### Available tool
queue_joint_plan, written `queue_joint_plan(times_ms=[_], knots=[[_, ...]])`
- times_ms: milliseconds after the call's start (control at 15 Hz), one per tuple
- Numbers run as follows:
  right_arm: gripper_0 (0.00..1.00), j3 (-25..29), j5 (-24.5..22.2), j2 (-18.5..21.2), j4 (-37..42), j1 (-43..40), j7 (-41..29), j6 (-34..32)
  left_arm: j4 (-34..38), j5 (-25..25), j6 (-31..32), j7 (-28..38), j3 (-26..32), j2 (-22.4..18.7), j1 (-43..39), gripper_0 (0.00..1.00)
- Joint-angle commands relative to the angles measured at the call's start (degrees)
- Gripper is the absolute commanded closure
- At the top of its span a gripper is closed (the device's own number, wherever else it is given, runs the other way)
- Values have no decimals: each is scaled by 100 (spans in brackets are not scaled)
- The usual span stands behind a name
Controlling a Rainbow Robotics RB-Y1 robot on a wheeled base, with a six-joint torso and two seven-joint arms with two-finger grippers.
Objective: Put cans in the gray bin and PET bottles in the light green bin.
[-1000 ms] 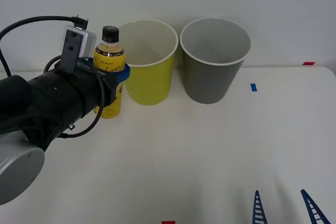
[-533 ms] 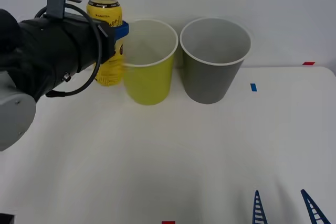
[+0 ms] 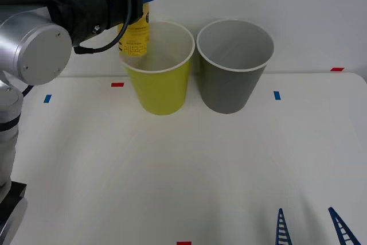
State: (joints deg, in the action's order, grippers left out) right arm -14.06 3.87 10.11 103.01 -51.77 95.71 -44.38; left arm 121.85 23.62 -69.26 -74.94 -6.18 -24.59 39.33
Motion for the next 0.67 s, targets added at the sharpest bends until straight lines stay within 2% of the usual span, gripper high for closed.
queue_joint_plan(times_ms=[67,267,467,667], knots=[[7,0,0,0,0,0,0,0,-776,-76,1055,23,-445,33,66,100],[7,0,0,0,0,0,0,0,-1233,-76,1565,-12,-507,261,66,100],[7,0,0,0,0,0,0,0,-1840,-164,2426,-65,-726,279,57,100],[8,0,0,0,0,0,0,0,-2042,-402,2646,-144,-744,288,57,100]])
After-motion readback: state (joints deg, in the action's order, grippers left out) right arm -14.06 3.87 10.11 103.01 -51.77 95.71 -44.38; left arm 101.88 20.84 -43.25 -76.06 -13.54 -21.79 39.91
